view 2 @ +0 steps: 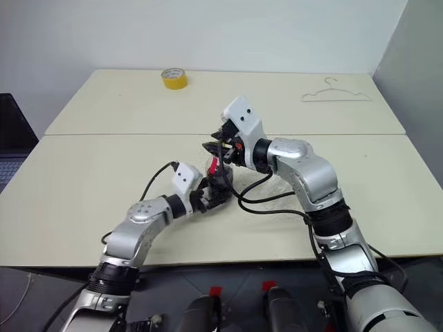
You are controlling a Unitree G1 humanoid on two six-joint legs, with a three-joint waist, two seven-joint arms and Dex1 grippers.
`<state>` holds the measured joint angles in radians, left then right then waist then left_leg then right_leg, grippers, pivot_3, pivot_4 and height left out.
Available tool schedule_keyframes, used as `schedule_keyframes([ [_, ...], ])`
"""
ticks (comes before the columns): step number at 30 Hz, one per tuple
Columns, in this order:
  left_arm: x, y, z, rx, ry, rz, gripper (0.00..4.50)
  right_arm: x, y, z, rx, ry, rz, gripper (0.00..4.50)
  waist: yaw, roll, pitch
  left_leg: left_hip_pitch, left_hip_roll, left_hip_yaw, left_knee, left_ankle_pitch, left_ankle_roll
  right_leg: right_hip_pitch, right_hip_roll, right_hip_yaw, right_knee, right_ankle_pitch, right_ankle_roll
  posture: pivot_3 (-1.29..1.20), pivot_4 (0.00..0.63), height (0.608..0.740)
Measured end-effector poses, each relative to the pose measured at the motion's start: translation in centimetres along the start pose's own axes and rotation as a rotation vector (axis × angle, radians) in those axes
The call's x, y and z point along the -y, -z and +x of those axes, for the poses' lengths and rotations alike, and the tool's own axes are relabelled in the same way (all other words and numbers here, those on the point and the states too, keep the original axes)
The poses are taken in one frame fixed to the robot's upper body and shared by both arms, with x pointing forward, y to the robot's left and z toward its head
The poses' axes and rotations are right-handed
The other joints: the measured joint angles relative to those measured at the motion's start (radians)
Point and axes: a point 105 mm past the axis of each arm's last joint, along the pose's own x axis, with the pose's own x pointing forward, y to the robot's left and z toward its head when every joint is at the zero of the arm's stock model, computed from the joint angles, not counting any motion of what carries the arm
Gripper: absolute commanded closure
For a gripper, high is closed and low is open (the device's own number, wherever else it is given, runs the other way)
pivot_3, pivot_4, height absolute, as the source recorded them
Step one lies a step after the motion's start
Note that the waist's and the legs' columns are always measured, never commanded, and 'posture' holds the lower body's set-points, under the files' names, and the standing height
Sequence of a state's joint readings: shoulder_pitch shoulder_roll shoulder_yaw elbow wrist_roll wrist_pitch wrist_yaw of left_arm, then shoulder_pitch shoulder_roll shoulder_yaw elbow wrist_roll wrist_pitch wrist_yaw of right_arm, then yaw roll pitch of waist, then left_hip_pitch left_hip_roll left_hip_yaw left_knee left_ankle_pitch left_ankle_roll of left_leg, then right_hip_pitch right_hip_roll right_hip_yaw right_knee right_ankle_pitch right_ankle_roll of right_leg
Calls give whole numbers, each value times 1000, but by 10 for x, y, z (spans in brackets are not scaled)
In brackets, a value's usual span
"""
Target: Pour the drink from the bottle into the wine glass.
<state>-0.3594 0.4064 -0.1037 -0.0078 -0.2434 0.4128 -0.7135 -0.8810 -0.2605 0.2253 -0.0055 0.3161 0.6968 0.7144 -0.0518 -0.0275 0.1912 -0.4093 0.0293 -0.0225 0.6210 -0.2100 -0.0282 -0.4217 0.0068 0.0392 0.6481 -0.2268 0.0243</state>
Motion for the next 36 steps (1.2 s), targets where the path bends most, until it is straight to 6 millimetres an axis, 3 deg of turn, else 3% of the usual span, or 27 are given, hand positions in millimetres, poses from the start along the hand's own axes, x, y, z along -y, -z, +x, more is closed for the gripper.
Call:
schedule_keyframes([
  [5, 1, 0, -8, -24, 52, 33, 1235, -5, 4, -10, 1, -147, -50, 3226, -1, 0, 0, 0, 0, 0, 0, 0, 0, 0, 0, 0, 0, 0, 0, 0, 150, 740],
  [16, 9, 0, -1, 4, 58, 49, 1235, -10, 5, -23, -8, -275, -54, 3226, 13, 0, 0, 0, 0, 0, 0, 0, 0, 0, -1, 0, 0, 0, 0, 0, 150, 740],
  [21, 19, -1, 7, 36, 68, 47, 1235, -33, 0, -22, 30, -395, 6, 3226, 24, 0, 0, -2, -1, -1, 2, 0, 0, 0, -1, -1, 0, 0, 0, 0, 150, 740],
  [26, 15, -2, 14, 46, 28, 37, 1235, -70, 5, -21, 25, -582, 61, 3226, 22, 0, 0, -4, -1, -1, 6, 0, 0, -1, -1, 0, 1, 1, 2, 0, 150, 740],
  [30, 14, -2, 15, 48, 23, 37, 1235, -68, 4, -19, 29, -555, 57, 3226, 22, 0, 0, -4, -1, -1, 6, 0, 0, -1, -1, 0, 1, 1, 2, 0, 150, 740],
  [34, 15, -2, 15, 52, 21, 34, 1235, -50, -6, -16, 70, -451, 66, 3226, 23, 0, 0, -5, -1, -2, 6, 0, 0, -1, -1, -1, 1, 2, 2, 0, 150, 740],
  [36, 15, -2, 15, 53, 22, 34, 1235, -43, -14, -22, 94, -429, 70, 2649, 23, 0, 0, -5, -1, -2, 6, 0, 0, -1, -1, -1, 1, 2, 2, 0, 150, 740],
])
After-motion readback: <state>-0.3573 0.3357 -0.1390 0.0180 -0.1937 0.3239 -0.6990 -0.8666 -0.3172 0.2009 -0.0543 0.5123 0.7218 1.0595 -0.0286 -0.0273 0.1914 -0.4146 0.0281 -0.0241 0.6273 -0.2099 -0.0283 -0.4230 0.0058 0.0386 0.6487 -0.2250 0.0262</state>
